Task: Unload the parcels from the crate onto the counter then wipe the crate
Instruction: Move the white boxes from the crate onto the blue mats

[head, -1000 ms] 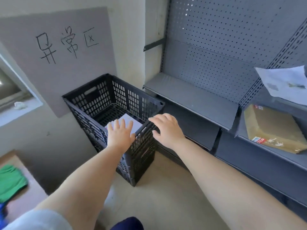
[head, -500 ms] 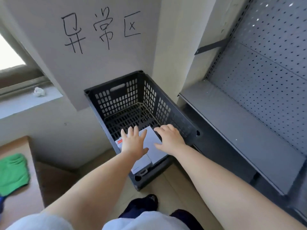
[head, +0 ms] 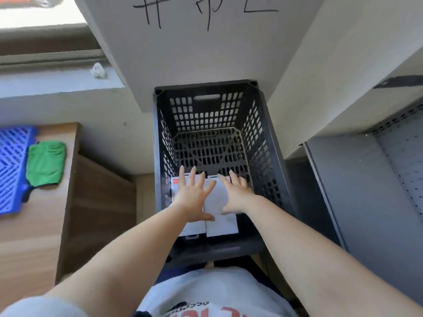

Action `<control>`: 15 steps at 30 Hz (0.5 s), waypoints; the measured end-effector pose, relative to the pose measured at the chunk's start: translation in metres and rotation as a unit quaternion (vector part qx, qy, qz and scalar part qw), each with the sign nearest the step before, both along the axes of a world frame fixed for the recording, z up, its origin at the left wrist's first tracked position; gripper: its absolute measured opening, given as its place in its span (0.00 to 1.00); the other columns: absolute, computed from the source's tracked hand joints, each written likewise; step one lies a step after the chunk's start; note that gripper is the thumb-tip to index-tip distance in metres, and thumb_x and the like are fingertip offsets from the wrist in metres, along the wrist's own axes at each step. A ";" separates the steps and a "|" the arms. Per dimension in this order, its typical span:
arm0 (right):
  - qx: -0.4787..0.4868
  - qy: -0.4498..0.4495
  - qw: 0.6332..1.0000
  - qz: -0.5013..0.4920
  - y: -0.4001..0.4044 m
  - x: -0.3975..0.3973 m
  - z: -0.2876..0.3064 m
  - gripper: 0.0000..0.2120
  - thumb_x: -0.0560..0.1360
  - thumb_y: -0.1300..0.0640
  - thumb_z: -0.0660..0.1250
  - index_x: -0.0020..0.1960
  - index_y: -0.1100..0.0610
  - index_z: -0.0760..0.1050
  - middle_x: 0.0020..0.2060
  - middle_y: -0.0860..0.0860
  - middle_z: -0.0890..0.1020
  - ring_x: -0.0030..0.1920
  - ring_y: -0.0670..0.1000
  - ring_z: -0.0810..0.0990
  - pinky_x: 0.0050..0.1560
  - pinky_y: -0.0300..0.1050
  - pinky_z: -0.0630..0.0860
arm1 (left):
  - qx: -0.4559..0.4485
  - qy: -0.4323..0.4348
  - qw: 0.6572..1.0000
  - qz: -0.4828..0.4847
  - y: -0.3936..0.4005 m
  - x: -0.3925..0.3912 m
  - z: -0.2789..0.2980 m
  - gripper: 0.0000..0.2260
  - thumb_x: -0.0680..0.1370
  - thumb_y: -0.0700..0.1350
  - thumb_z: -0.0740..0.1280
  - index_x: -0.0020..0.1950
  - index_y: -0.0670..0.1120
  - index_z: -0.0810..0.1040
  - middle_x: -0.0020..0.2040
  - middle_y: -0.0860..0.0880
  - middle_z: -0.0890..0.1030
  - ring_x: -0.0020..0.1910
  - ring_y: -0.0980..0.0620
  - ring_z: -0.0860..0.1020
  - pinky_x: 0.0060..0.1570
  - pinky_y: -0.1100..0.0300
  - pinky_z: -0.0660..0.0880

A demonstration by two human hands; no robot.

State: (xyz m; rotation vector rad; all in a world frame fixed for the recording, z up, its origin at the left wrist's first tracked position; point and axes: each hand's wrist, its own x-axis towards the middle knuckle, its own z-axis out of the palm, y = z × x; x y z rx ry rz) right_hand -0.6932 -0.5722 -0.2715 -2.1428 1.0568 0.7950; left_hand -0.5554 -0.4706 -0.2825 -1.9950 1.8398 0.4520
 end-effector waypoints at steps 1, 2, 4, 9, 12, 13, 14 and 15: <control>0.013 -0.002 1.000 -0.006 -0.004 -0.001 -0.003 0.57 0.69 0.48 0.77 0.79 0.43 0.37 0.78 0.49 0.35 0.78 0.59 0.40 0.75 0.61 0.57 | 0.010 -0.003 1.000 0.005 -0.003 -0.004 -0.003 0.53 0.67 0.78 0.59 0.81 0.51 0.43 0.80 0.41 0.50 0.78 0.34 0.42 0.68 0.27 0.38; 0.028 -0.011 0.999 -0.029 -0.008 -0.002 -0.006 0.58 0.69 0.49 0.77 0.79 0.43 0.36 0.79 0.49 0.36 0.78 0.59 0.40 0.75 0.61 0.57 | 0.021 -0.006 1.000 0.015 -0.006 -0.008 -0.006 0.54 0.67 0.79 0.59 0.81 0.51 0.41 0.80 0.41 0.50 0.78 0.35 0.42 0.68 0.27 0.38; 0.064 -0.037 0.992 -0.098 -0.015 -0.002 -0.012 0.57 0.70 0.51 0.77 0.79 0.44 0.35 0.79 0.49 0.39 0.79 0.59 0.44 0.74 0.60 0.58 | 0.035 -0.007 0.998 0.050 -0.012 -0.013 -0.011 0.56 0.66 0.79 0.60 0.80 0.52 0.35 0.81 0.41 0.47 0.79 0.37 0.40 0.68 0.27 0.38; 0.213 -0.109 0.927 -0.289 -0.028 -0.005 -0.022 0.35 0.81 0.57 0.61 0.81 0.46 0.45 0.79 0.52 0.54 0.76 0.58 0.60 0.72 0.57 0.64 | 0.049 0.002 0.988 0.143 -0.014 -0.024 -0.013 0.59 0.64 0.79 0.62 0.78 0.53 0.30 0.81 0.44 0.42 0.78 0.38 0.37 0.68 0.27 0.39; 0.296 -0.152 0.852 -0.404 -0.034 -0.011 -0.020 0.26 0.83 0.54 0.54 0.80 0.46 0.52 0.77 0.52 0.62 0.73 0.57 0.65 0.71 0.58 0.65 | 0.010 0.043 0.977 0.208 -0.010 -0.033 -0.009 0.52 0.68 0.75 0.64 0.80 0.55 0.39 0.81 0.47 0.47 0.79 0.41 0.41 0.70 0.29 0.36; 0.323 -0.163 0.823 -0.437 -0.036 -0.013 -0.020 0.25 0.84 0.50 0.54 0.80 0.47 0.53 0.76 0.52 0.64 0.72 0.58 0.66 0.71 0.58 0.65 | -0.035 0.092 0.959 0.267 -0.008 -0.035 -0.008 0.48 0.70 0.71 0.66 0.81 0.55 0.45 0.80 0.47 0.52 0.79 0.43 0.45 0.72 0.33 0.39; 0.346 -0.172 0.798 -0.462 -0.038 -0.016 -0.019 0.25 0.84 0.47 0.54 0.79 0.49 0.56 0.75 0.52 0.65 0.72 0.58 0.67 0.71 0.59 0.64 | -0.089 0.157 0.919 0.350 -0.007 -0.036 -0.005 0.42 0.73 0.67 0.67 0.80 0.55 0.52 0.79 0.49 0.58 0.78 0.44 0.53 0.75 0.38 0.48; 0.364 -0.177 0.779 -0.478 -0.040 -0.018 -0.020 0.25 0.84 0.44 0.53 0.78 0.51 0.59 0.75 0.52 0.66 0.72 0.59 0.67 0.72 0.60 0.63 | -0.135 0.226 0.856 0.446 -0.004 -0.037 -0.002 0.36 0.75 0.62 0.68 0.79 0.54 0.58 0.76 0.50 0.65 0.75 0.46 0.62 0.73 0.42 0.60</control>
